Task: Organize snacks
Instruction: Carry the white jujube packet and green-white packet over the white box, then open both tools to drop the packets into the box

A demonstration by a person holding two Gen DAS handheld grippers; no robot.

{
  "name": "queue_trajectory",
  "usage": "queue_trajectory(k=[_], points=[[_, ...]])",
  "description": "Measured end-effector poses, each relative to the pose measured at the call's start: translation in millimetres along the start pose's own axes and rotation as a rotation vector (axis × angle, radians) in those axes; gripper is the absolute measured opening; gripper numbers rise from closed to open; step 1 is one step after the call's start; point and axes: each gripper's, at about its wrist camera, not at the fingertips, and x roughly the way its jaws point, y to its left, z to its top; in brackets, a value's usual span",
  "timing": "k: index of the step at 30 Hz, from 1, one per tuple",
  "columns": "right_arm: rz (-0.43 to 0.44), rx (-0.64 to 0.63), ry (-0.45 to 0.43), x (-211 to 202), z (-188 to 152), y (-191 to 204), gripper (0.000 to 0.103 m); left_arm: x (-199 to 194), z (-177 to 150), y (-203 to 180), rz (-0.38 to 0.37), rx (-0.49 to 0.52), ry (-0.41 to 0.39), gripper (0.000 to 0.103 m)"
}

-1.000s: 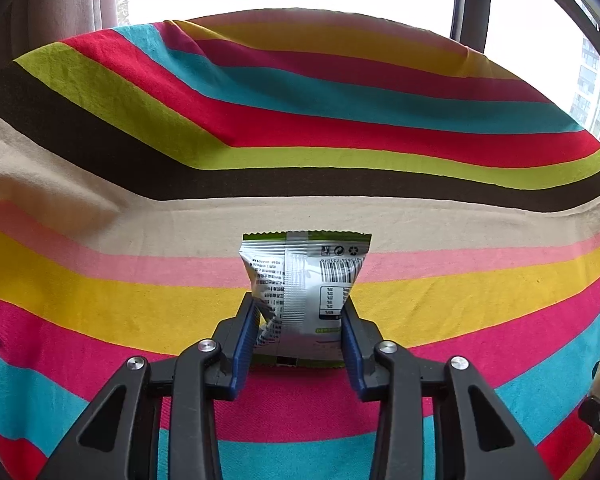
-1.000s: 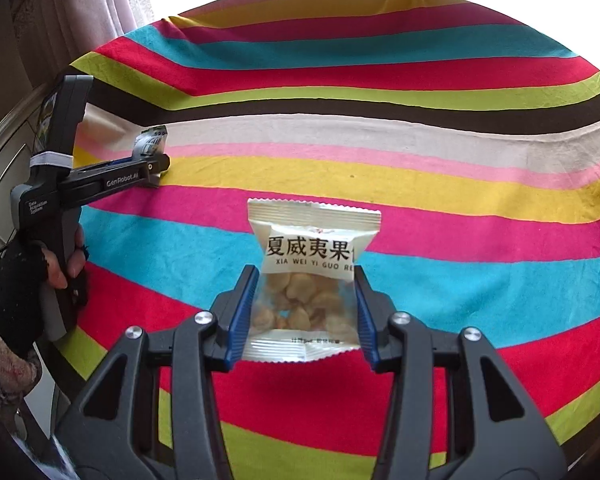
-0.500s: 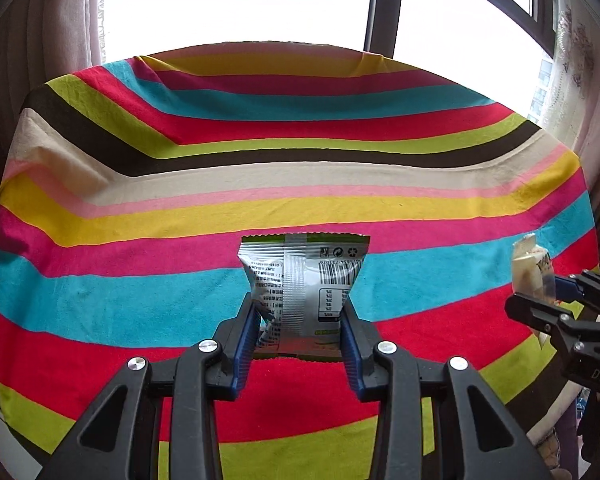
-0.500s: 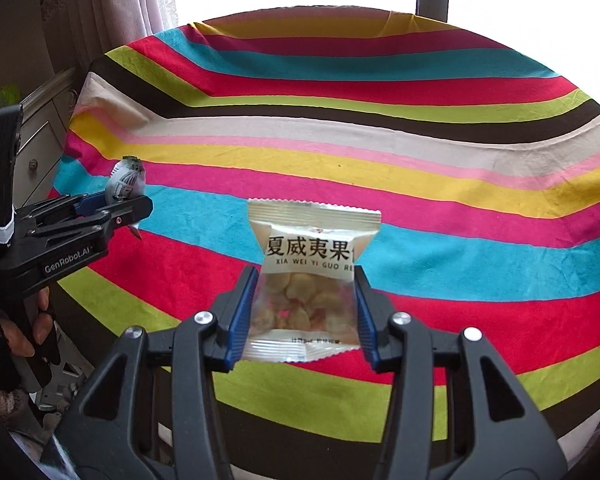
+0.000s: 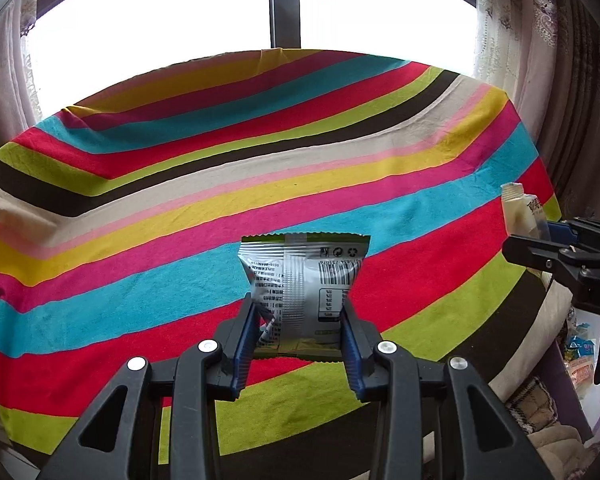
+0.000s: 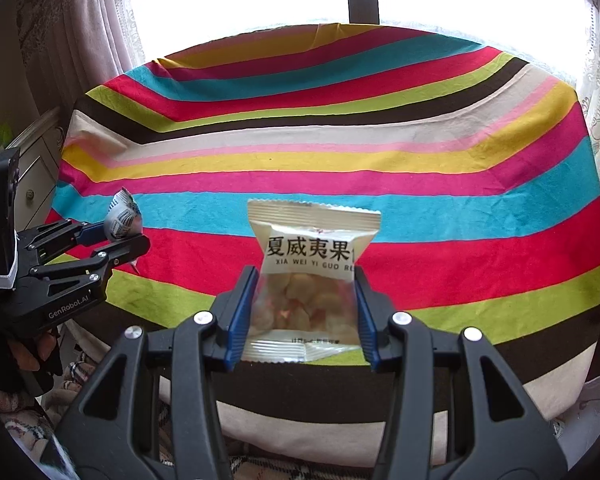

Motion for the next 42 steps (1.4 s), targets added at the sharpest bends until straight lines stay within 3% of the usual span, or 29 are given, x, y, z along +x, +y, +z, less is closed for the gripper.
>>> queue_trajectory(k=[16,22,26,30,35,39,40,42], points=[[-0.073,0.130,-0.056,-70,-62,-54,0.050,-17,4,-89,-0.096,0.269,-0.002,0.039],[-0.137,0.184,-0.064,-94,-91,-76,0.050,-21,9,-143,-0.162,0.420,0.006,0.039],[-0.201,0.243,-0.053,-112,-116,-97,0.050,-21,9,-197,-0.249,0.545,0.032,0.039],[-0.294,0.339,-0.038,-137,-147,-129,0.050,-23,7,-257,-0.387,0.636,0.079,0.039],[-0.406,0.460,-0.013,-168,-187,-167,0.050,-29,0,-320,-0.538,0.683,0.122,0.039],[-0.454,0.513,0.027,-181,-205,-186,0.054,-36,0,-349,-0.651,0.653,0.118,0.040],[-0.463,0.505,0.045,-182,-207,-188,0.057,-35,2,-354,-0.703,0.644,0.147,0.042],[-0.476,0.477,0.063,-184,-207,-188,0.079,-34,2,-362,-0.711,0.647,0.205,0.066]])
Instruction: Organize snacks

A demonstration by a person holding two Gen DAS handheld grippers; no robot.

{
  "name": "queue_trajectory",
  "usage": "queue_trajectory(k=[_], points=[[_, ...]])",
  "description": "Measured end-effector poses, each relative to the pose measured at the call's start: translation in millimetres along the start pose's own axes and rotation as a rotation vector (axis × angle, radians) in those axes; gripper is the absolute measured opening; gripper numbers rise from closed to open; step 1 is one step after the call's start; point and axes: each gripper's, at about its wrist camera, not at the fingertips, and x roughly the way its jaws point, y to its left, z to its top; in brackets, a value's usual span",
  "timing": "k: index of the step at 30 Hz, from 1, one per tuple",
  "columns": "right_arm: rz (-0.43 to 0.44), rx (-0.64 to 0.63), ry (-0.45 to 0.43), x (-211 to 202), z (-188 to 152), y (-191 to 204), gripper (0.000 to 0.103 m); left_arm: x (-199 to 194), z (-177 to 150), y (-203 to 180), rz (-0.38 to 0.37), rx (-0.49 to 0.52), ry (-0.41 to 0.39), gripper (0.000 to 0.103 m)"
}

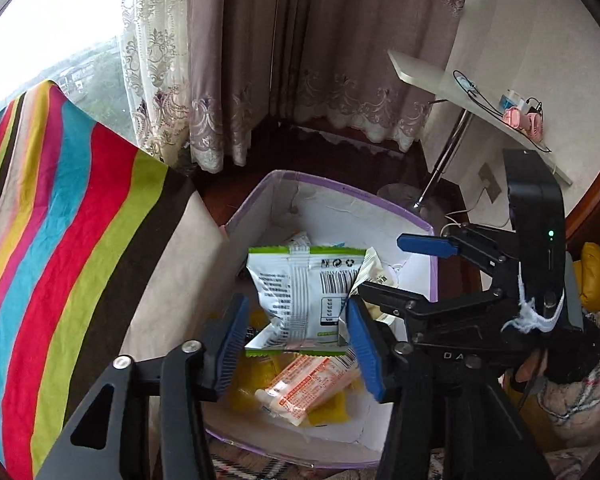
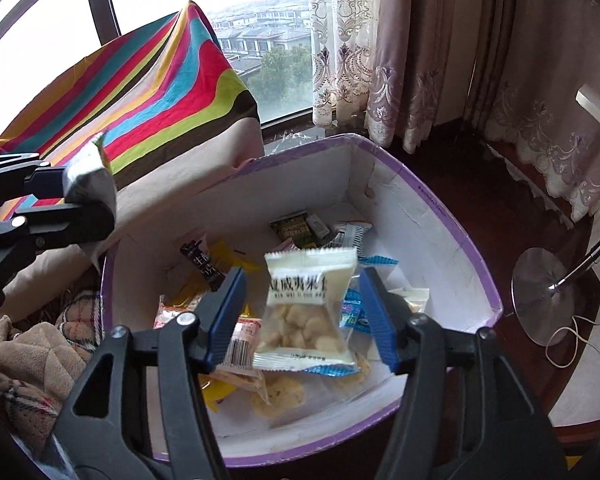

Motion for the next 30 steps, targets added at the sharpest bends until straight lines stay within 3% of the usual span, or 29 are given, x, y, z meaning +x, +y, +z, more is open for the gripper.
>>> queue_trajectory(k=[2,7,8,9,10,13,17,19,24,30], points=[[-0.023,-0.015,0.001,-3,2,0,0.085,-7,0,-5,0.039,0.018,-0.046,0.068],[-0.106,-0.003,0.031,-16,4,-1,0.087,-50,0,-13,0.070,0.046,-0.196,0.070],[-0.123,0.001,0.039,-19,4,-1,0.087,-59,0,-12,0.097,0.026,-0.240,0.078],[-0.146,0.005,0.045,-21,4,-1,0.088,-67,0,-11,0.131,0.000,-0.267,0.096],[-0.174,0.011,0.052,-24,4,-1,0.088,-71,1,-9,0.142,-0.023,-0.272,0.103],[-0.240,0.031,0.071,-29,0,-2,0.089,-60,6,2,0.050,-0.049,-0.189,0.103],[-0.217,0.100,0.123,-19,-3,-14,0.089,-24,-6,9,0.165,-0.082,-0.037,0.103],[-0.209,0.120,0.138,-16,-6,-15,0.089,-13,-18,9,0.143,-0.060,0.007,0.103],[-0.215,0.138,0.154,-10,-9,-13,0.089,2,-39,-4,0.191,0.032,0.069,0.103],[-0.212,0.148,0.155,-11,-11,-11,0.089,4,-41,-7,0.171,0.040,0.086,0.103]])
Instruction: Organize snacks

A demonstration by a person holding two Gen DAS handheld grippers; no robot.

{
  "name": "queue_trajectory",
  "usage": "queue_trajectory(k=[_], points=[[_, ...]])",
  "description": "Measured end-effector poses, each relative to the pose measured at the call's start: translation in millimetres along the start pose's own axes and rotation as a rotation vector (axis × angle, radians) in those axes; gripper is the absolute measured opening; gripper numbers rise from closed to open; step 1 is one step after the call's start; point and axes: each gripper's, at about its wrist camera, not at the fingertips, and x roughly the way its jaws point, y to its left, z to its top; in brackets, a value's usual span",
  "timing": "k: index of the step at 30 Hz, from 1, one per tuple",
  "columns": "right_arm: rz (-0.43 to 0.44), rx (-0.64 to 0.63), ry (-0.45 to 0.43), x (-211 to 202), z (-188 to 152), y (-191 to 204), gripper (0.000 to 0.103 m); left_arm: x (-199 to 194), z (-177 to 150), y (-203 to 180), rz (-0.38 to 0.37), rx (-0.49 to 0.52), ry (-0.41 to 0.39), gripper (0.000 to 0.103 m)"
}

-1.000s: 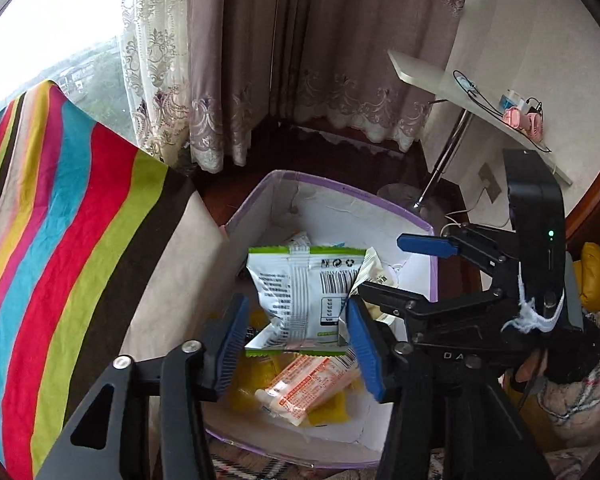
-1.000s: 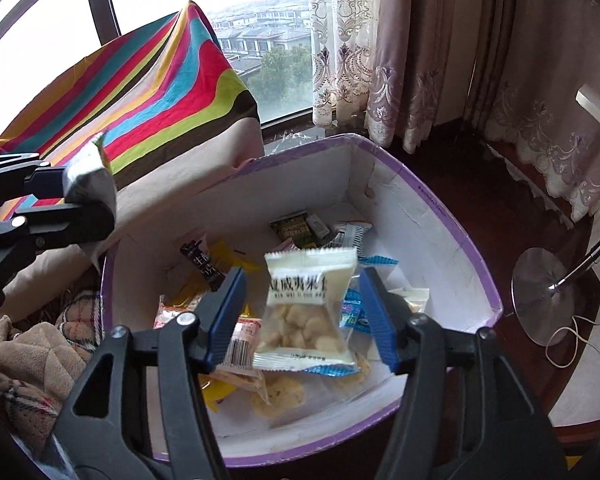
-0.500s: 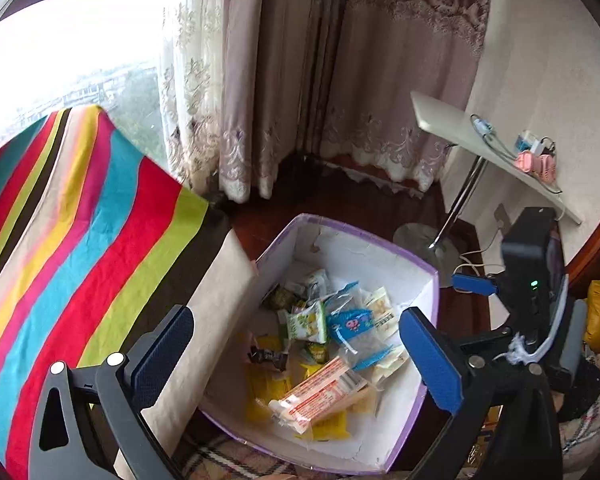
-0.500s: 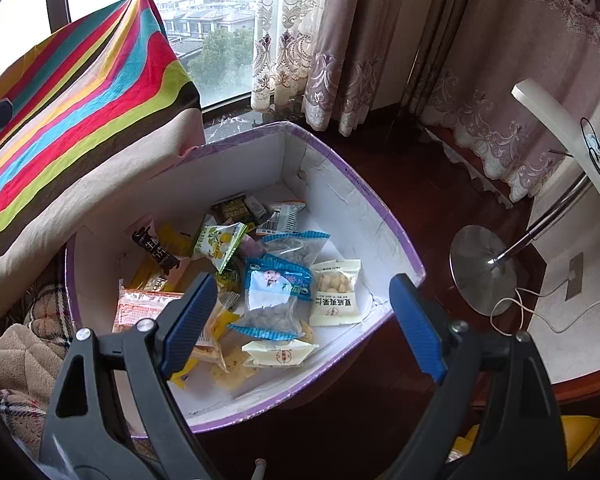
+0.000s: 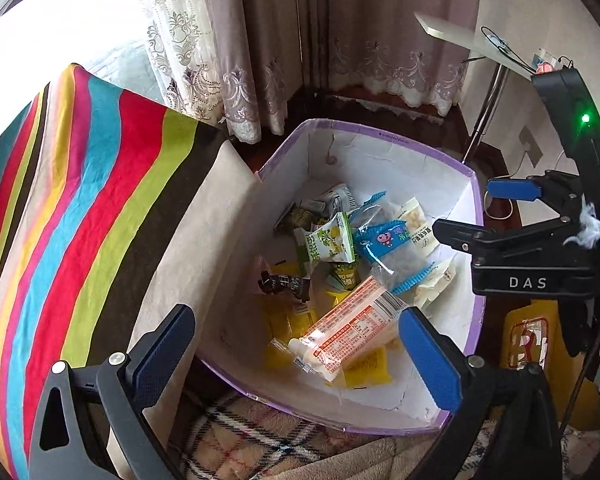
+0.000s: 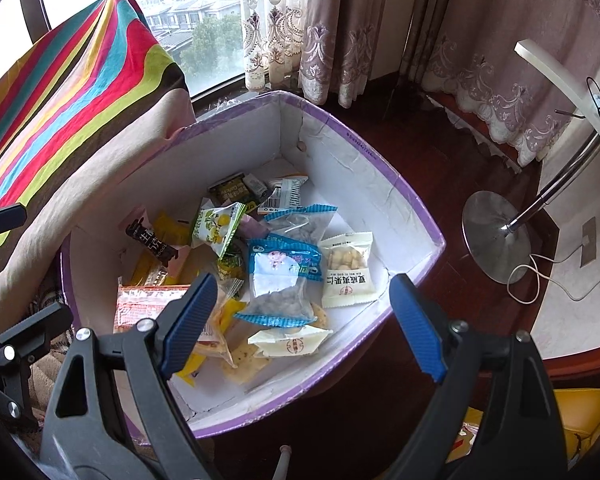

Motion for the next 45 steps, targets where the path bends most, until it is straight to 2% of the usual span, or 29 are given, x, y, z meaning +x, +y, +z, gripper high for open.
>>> queue_trajectory(k=[7,45], points=[[0.002,0.001,0.001,1.2,1.4,-0.8,0.089,4.8,-3.2,-3.1,-0.005,0.006,0.025,0.103],[0.021,0.012,0.031,8.2,-0.8,5.8,0.089,8.7,-8.2,-1.4,-0.011,0.006,0.047,0.103]])
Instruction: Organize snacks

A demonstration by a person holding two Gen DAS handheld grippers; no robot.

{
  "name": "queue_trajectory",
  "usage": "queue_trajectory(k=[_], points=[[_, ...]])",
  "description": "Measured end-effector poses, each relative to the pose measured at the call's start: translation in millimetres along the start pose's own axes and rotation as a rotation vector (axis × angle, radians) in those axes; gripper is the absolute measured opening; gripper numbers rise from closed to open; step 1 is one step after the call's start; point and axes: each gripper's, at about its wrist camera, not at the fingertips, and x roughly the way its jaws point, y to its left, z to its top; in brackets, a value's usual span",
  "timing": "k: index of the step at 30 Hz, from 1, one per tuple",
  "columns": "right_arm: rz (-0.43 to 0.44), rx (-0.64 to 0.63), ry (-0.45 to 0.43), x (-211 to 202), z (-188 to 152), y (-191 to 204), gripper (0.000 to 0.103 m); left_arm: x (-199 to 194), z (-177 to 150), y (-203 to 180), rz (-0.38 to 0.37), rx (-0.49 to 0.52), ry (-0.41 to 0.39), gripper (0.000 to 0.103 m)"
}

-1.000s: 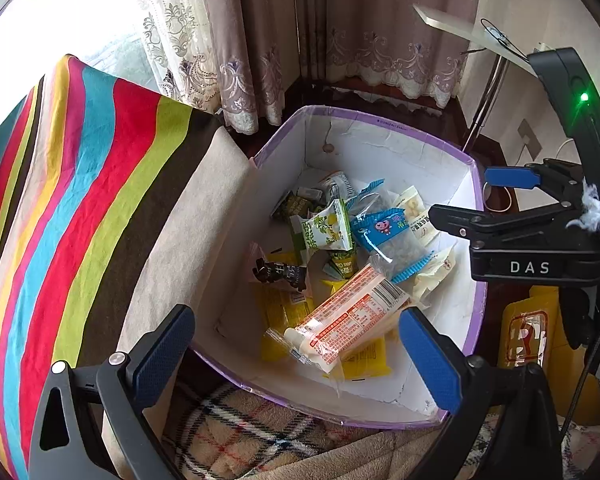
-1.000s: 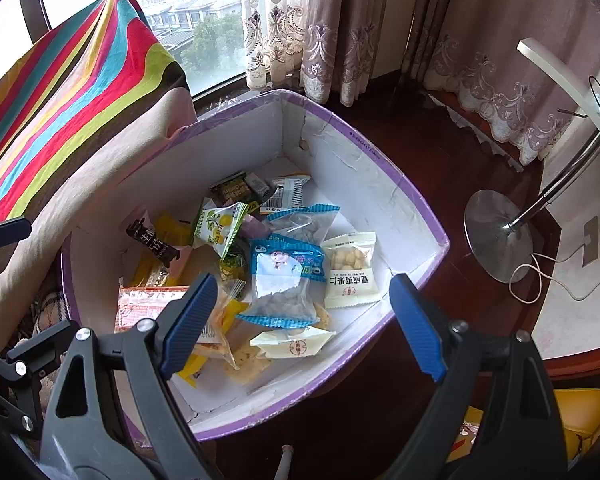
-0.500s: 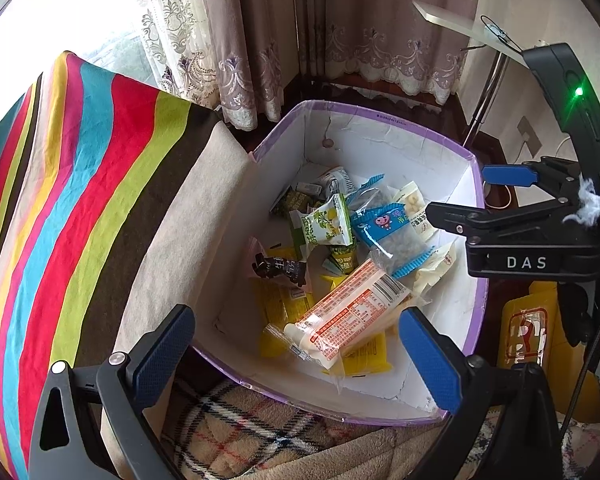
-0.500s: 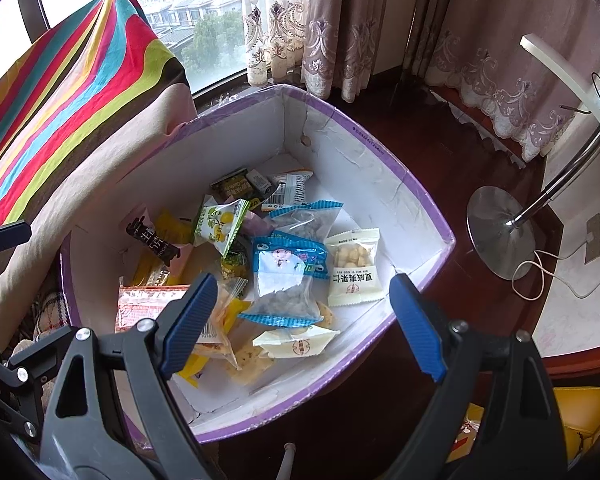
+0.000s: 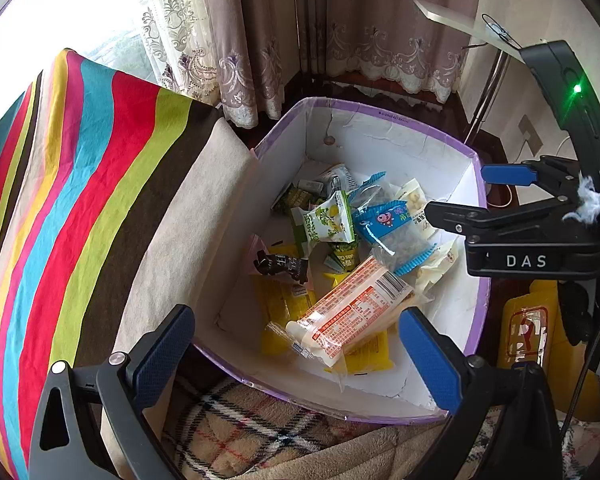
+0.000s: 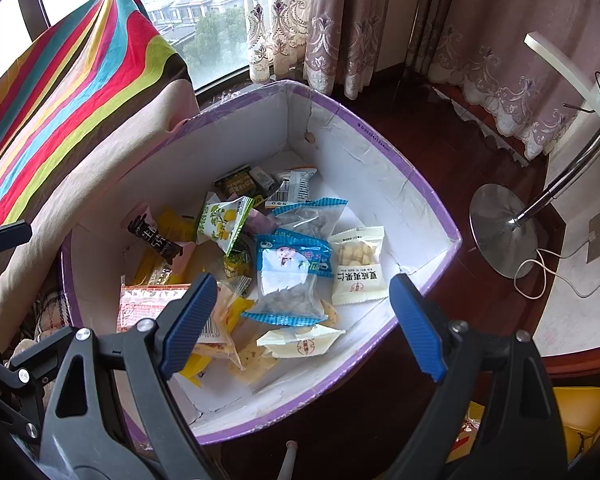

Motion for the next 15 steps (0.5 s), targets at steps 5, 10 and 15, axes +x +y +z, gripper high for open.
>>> queue_trajectory(k=[5,10,15], points=[[0.002,0.002,0.003,0.5,-0.5,-0.8,0.089,0.5,-0.4,0.1,0.000,-0.001,0.002,0.103],[0.004,0.008,0.008,0.9,-1.3,-1.3,0.089,1.7,-2.1,0.6,0.000,-0.002,0.004,0.103],[0.005,0.009,0.010,1.1,-2.1,-0.8,0.089,1.9,-3.1,0.6,-0.001,-0.001,0.005,0.103]])
